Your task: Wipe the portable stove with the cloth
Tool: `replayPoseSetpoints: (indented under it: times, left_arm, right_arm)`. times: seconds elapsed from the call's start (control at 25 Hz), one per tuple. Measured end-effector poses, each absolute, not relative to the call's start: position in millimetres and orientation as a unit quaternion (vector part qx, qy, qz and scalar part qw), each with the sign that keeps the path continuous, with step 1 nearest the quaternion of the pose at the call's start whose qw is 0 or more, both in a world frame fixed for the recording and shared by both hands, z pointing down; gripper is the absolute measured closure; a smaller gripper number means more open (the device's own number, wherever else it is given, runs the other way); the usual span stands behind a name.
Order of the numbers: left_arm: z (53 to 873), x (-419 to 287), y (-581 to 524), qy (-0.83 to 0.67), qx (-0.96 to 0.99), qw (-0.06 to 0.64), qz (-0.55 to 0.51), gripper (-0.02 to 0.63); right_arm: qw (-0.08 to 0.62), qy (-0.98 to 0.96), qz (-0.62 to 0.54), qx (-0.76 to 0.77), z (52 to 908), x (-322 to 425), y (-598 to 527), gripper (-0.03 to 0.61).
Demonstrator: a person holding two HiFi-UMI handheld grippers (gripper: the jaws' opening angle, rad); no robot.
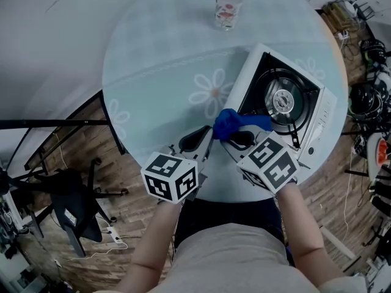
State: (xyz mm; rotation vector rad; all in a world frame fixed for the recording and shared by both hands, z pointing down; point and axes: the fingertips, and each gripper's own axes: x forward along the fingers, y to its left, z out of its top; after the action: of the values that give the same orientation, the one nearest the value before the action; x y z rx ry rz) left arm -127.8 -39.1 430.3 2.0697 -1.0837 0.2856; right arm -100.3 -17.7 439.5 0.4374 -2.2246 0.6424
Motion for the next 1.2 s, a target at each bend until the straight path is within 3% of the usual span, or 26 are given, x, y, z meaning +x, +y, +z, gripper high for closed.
replayPoseSetpoints:
  times: [1.2]
  left_arm:
    - [434,-158,-36,-0.466,0.791,0.391,0.071,0.575]
  right_arm:
    - [0.427,-0.873,0.193,0.134,442,-129,-19,0.529]
